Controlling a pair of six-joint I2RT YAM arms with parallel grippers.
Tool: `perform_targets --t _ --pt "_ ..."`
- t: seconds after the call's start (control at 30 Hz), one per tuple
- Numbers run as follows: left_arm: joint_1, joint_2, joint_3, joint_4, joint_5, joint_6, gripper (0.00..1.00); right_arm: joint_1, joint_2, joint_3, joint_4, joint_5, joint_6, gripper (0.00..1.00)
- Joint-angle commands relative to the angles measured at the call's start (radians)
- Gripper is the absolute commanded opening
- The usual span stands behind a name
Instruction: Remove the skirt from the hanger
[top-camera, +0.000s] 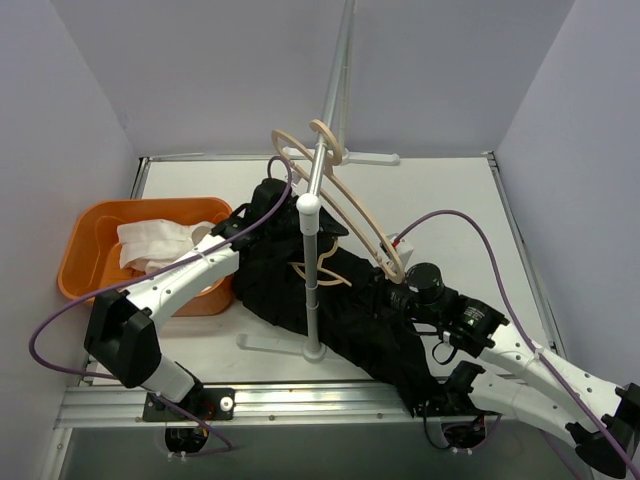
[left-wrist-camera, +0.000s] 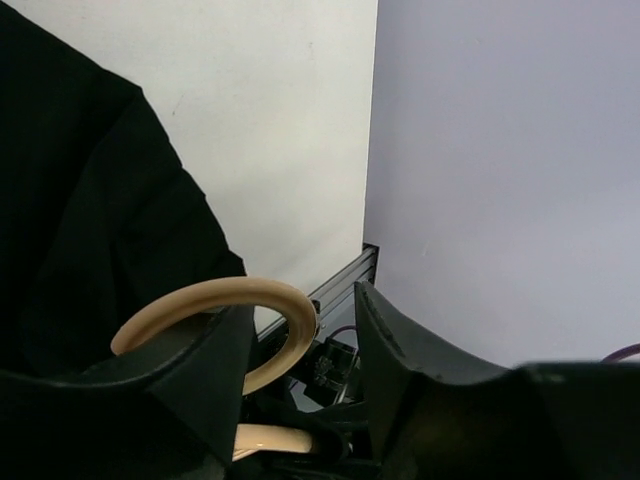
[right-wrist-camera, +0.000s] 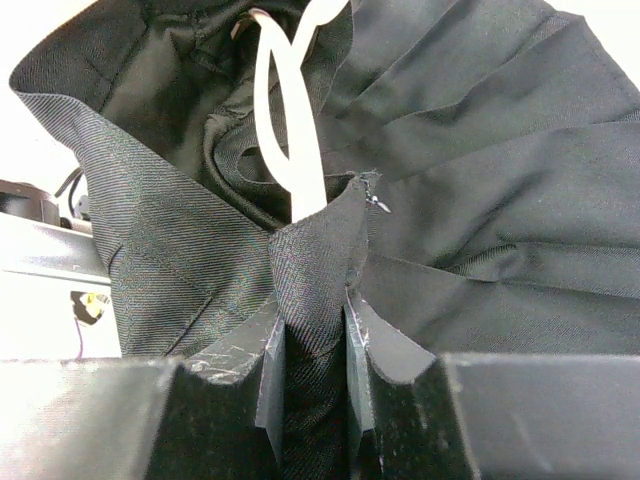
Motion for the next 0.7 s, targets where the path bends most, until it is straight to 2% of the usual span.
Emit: perform_targets --t 0.0,0.1,0.13,0.17,0.2,0.23,0.3,0.33,0.4,0.5,0.67 --pt "0.004 0.019 0.052 0.045 -0.002 -0.001 0.46 0.038 -0.010 0.038 0.098 -0.084 0.015 0.00" --pt "0.007 0.019 0.042 0.059 0.007 -0.020 0.04 0.043 -0.010 0.047 0.076 -0.061 0.021 0.00" --pt "0.007 0.012 0.037 0.069 0.002 -0.027 0.02 0.045 -0.011 0.053 0.065 -0.049 0.024 0.05" --pt "0.005 0.003 0.030 0.071 -0.002 -0.029 0.02 0.045 -0.011 0.069 0.049 -0.033 0.031 0.13" --pt "0.007 -0.014 0.022 0.069 -0.016 -0.029 0.02 0.045 -0.011 0.078 -0.005 0.006 0.039 0.36" --pt "0.010 -0.022 0.020 0.051 -0.022 -0.021 0.02 0.045 -0.013 0.089 -0.032 0.029 0.051 0.48" --pt "0.013 -0.043 0.019 0.030 -0.044 -0.011 0.02 0.045 -0.028 0.116 -0.090 0.069 0.082 0.67" --pt "0.014 -0.051 0.008 0.028 -0.045 -0.009 0.02 0.045 -0.037 0.122 -0.105 0.089 0.084 0.71" --pt "0.019 -0.069 -0.001 0.028 -0.050 -0.009 0.02 0.045 -0.068 0.136 -0.136 0.105 0.093 0.74" --pt "0.019 -0.085 -0.004 0.013 -0.073 -0.003 0.02 0.045 -0.097 0.156 -0.171 0.114 0.104 0.74" --pt "0.025 -0.085 0.009 0.017 -0.070 -0.001 0.02 0.046 -0.096 0.142 -0.199 0.102 0.125 0.61"
